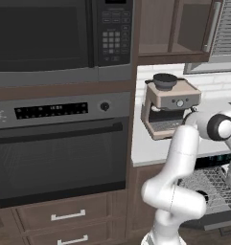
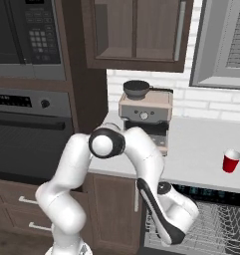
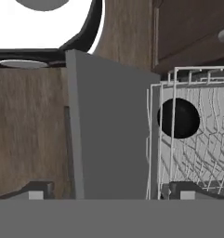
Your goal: Pick up the cup and bowl from the counter, place them in the dishwasher, and close the dishwasher door.
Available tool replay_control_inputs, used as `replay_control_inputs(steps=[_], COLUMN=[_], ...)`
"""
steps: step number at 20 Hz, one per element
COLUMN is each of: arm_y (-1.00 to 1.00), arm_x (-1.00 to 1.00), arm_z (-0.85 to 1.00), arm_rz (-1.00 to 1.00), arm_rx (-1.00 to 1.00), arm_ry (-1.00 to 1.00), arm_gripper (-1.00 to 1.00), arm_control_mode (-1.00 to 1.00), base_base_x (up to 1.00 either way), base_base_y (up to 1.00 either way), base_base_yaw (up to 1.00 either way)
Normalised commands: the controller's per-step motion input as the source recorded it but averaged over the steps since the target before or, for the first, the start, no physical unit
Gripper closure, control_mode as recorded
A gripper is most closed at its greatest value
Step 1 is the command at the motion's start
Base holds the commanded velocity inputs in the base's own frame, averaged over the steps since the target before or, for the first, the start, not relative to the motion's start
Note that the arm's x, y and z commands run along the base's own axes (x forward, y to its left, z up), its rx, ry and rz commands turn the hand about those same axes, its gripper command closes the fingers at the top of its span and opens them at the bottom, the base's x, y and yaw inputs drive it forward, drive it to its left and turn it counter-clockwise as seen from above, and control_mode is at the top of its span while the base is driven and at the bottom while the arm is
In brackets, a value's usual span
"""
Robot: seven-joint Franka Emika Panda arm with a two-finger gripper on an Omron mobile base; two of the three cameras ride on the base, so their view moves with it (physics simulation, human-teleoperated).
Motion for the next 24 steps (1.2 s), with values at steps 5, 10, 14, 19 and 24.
replay_control_inputs(steps=[5, 10, 14, 19, 24], arm_y=[0.00, -0.11, -0.37, -0.68, -0.81], arm_x=[-0.33, -0.22, -0.09, -0.02, 0.00], arm_z=[0.75, 0.95, 1.00, 1.00, 1.00], arm_rz=[0.00, 0.01, 0.00, 0.00, 0.00], arm_rx=[-0.10, -0.16, -0.16, -0.04, 0.01], arm_ry=[-0.03, -0.03, -0.08, -0.02, 0.00], arm_gripper=[-1.00, -1.00, -1.00, -1.00, -1.00], arm_control_mode=[-1.00, -1.00, -1.00, -1.00, -1.00], base_base_x=[0.00, 0.00, 0.00, 0.00, 0.00], base_base_y=[0.00, 0.00, 0.00, 0.00, 0.00], base_base_yaw=[0.00, 0.00, 0.00, 0.00, 0.00])
